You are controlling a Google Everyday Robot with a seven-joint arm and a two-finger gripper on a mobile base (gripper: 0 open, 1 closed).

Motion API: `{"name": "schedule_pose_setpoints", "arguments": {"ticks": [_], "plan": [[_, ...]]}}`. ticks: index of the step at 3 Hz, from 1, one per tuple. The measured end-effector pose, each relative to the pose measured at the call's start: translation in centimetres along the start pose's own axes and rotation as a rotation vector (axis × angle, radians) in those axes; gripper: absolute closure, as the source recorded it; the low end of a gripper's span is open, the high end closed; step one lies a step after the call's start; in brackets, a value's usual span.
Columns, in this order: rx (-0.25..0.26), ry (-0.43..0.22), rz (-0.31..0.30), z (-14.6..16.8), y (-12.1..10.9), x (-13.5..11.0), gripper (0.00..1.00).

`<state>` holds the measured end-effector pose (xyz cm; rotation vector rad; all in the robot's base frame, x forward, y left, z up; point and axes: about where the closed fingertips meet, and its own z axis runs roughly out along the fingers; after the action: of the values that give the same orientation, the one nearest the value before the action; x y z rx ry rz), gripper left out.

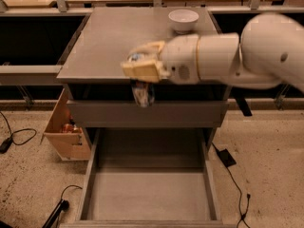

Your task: Pick redbull can from middle drawer and place on counter

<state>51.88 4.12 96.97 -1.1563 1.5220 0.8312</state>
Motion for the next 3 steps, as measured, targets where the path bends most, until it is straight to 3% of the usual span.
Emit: {"name": "schedule_pose_setpoints", "arguments": {"ticks": [1,2,3], "plan": [[0.151,-0.005,-0.028,0.4,-5.2,-6.4,1.0],[0.344,-0.016,-0.004,2.2,-13.0,-8.1,1.0],[0.414,-0.04,0.029,3.5,-18.0,-5.6,1.0]]}}
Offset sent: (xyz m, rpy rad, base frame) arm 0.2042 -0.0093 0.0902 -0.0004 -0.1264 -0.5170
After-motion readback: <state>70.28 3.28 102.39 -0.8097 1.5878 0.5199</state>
